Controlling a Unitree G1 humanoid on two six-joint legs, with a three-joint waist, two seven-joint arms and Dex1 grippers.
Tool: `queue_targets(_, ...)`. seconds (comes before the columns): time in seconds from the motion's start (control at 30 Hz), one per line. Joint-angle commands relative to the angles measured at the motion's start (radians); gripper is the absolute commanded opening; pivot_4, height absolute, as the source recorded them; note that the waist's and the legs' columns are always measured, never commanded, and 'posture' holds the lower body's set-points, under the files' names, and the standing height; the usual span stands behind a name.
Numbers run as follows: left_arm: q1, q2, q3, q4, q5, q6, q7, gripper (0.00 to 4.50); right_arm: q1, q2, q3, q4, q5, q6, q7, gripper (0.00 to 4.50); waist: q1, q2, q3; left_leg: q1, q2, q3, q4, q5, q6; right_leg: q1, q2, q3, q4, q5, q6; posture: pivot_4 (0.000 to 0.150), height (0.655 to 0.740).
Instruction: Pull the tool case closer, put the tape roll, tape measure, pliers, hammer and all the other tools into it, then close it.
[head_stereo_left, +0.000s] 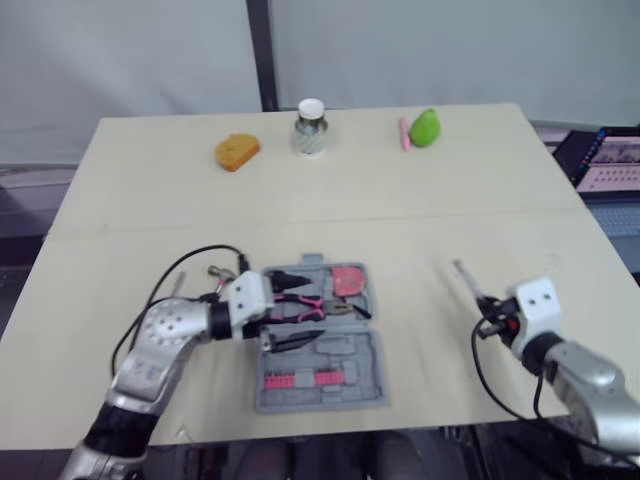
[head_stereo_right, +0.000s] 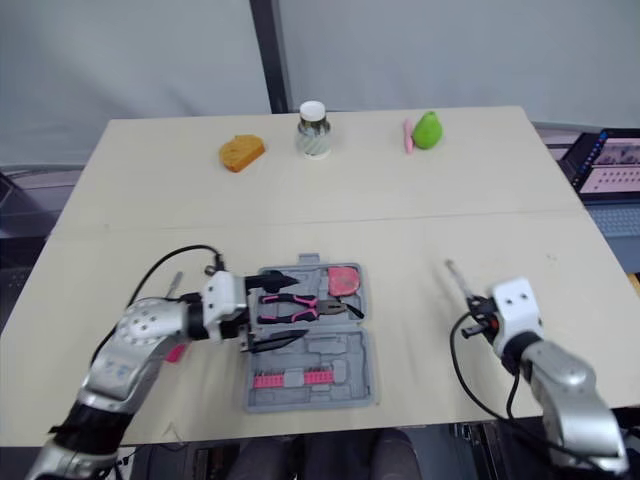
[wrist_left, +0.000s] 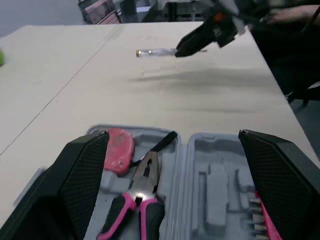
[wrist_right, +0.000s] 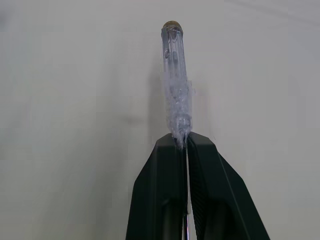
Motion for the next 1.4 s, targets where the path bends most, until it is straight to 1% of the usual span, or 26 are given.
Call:
queue_targets(0.03, 0.146, 0.035, 0.133, -0.116, -0.048, -0.011, 0.031, 4.5, -0.087, -0.14, 0.099, -0.197, 0.105, 0.133, 0.188, 0.06, 0.0, 0.0, 0.0, 0.0, 0.001, 0.0, 0.0, 0.0, 0.0, 0.0, 0.0, 0.0, 0.0, 0.0, 0.0, 0.15, 0.74)
queue_targets(0.13, 0.334, 0.037, 0.261, -0.207, -0.077, -0.023, 0.061, 4.5, -0.235, -0.241, 0.217, -0.312, 0.164, 0.274, 0.264, 0.06, 0.006, -0.003, 0.002, -0.001, 0.002, -0.003, 0.001, 0.0, 0.0, 0.0, 0.001, -0.002, -0.001, 0.0, 0.0, 0.15, 0.74)
queue_targets(0.2, 0.473, 0.026, 0.335, -0.267, -0.091, -0.047, 0.059, 4.5, -0.363, -0.266, 0.318, -0.373, 0.193, 0.375, 0.294, 0.06, 0.008, -0.005, 0.003, -0.003, 0.002, -0.003, 0.002, 0.0, 0.0, 0.001, 0.0, -0.002, -0.002, 0.0, 0.0, 0.15, 0.74)
queue_targets(0.3, 0.647, 0.001, 0.391, -0.328, -0.094, -0.103, 0.045, 4.5, -0.542, -0.238, 0.472, -0.411, 0.196, 0.517, 0.286, 0.06, 0.021, -0.006, 0.003, -0.002, 0.002, -0.004, 0.003, -0.001, 0.0, 0.003, 0.0, -0.003, -0.004, 0.0, 0.0, 0.15, 0.74)
queue_targets(0.4, 0.76, -0.028, 0.423, -0.346, -0.091, -0.16, 0.036, 4.5, -0.676, -0.205, 0.637, -0.434, 0.167, 0.616, 0.273, 0.06, 0.031, -0.006, 0.003, -0.003, 0.001, -0.004, 0.004, -0.001, 0.0, 0.003, 0.0, -0.003, -0.006, 0.0, 0.0, 0.15, 0.74)
queue_targets(0.47, 0.802, -0.044, 0.439, -0.355, -0.097, -0.175, 0.042, 4.5, -0.735, -0.179, 0.728, -0.434, 0.139, 0.653, 0.256, 0.06, 0.032, -0.006, 0.003, -0.003, 0.001, -0.005, 0.004, -0.001, 0.0, 0.003, 0.0, -0.004, -0.006, 0.0, 0.0, 0.15, 0.74)
queue_targets(0.57, 0.863, -0.075, 0.443, -0.38, -0.103, -0.19, 0.055, 4.5, -0.78, -0.127, 0.817, -0.424, 0.115, 0.683, 0.233, 0.06, 0.028, -0.007, 0.003, -0.003, 0.001, -0.004, 0.004, -0.001, -0.001, 0.003, 0.0, -0.003, -0.006, 0.0, 0.0, 0.15, 0.74)
queue_targets(0.67, 0.903, -0.106, 0.441, -0.39, -0.101, -0.204, 0.071, 4.5, -0.804, -0.095, 0.877, -0.401, 0.088, 0.688, 0.223, 0.06, 0.025, -0.007, 0.003, -0.003, 0.002, -0.004, 0.003, -0.001, -0.001, 0.002, 0.001, -0.003, -0.006, 0.0, 0.0, 0.15, 0.74)
queue_targets(0.77, 0.928, -0.131, 0.432, -0.39, -0.094, -0.218, 0.083, 4.5, -0.841, -0.06, 0.937, -0.334, 0.037, 0.659, 0.215, 0.06, 0.024, -0.007, 0.003, -0.003, 0.002, -0.003, 0.003, -0.001, -0.001, 0.002, 0.001, -0.003, -0.005, 0.0, 0.0, 0.15, 0.74)
queue_targets(0.93, 0.936, -0.162, 0.42, -0.363, -0.074, -0.227, 0.118, 4.5, -0.878, 0.002, 0.985, -0.225, -0.035, 0.599, 0.209, 0.06, 0.024, -0.007, 0.003, -0.003, 0.002, -0.003, 0.003, -0.001, -0.001, 0.001, 0.001, -0.003, -0.005, 0.0, 0.0, 0.15, 0.74)
queue_targets(1.13, 0.913, -0.157, 0.41, -0.367, -0.073, -0.212, 0.14, 4.5, -0.875, 0.043, 1.018, -0.159, -0.092, 0.539, 0.227, 0.06, 0.024, -0.007, 0.003, -0.004, 0.002, -0.002, 0.003, -0.001, -0.001, 0.0, 0.001, -0.003, -0.004, 0.0, 0.0, 0.15, 0.74)
queue_targets(1.4, 0.891, -0.144, 0.409, -0.392, -0.077, -0.181, 0.17, 4.5, -0.856, 0.078, 1.037, -0.133, -0.13, 0.509, 0.24, 0.06, 0.023, -0.007, 0.003, -0.004, 0.002, -0.002, 0.003, -0.001, -0.001, 0.0, 0.001, -0.002, -0.004, 0.0, 0.0, 0.15, 0.74)
